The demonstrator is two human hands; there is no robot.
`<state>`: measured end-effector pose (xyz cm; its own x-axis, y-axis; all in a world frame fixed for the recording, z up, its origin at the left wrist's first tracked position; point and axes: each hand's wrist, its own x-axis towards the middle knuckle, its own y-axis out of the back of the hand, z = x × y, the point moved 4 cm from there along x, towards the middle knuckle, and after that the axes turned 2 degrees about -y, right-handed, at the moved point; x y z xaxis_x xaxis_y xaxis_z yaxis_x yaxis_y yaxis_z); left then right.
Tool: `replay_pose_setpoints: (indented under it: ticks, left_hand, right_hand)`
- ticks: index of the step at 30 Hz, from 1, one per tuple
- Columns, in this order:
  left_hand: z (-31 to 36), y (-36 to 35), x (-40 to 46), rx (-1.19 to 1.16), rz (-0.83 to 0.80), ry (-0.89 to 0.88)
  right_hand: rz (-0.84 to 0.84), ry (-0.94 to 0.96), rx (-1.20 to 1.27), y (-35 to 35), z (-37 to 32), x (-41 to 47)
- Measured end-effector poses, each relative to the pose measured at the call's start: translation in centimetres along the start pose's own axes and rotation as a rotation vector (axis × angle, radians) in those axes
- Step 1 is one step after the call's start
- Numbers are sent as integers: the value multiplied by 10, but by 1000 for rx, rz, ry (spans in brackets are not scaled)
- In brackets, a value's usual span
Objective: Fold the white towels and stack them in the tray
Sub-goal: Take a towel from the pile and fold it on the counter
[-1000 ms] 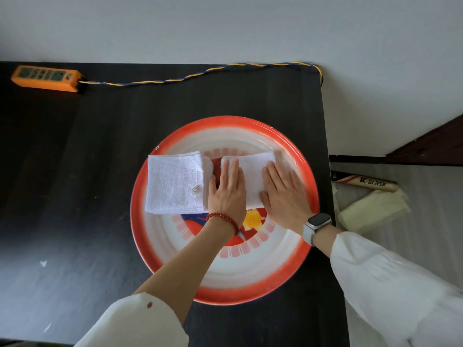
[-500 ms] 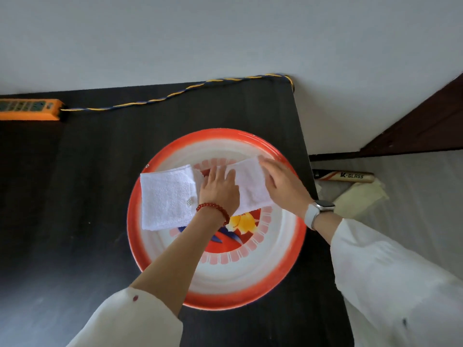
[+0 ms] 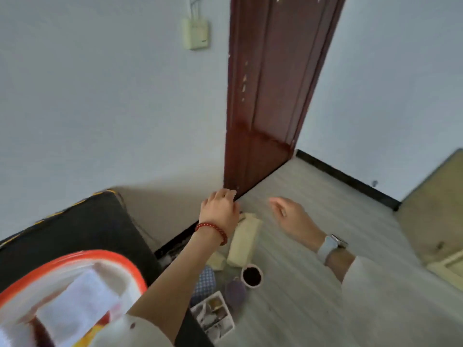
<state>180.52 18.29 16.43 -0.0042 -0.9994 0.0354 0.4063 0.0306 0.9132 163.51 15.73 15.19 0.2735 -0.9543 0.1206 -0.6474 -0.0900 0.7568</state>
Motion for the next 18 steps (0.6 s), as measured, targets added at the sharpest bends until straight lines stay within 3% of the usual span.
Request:
replay_pose_setpoints:
  ticks: [9, 18]
  left_hand:
    - [443, -148, 44, -25, -97, -561]
    - [750, -275, 35, 8, -260, -944]
  right_hand:
    - [467, -448, -113, 327, 292, -171]
    - [692, -786, -87, 508, 469, -323]
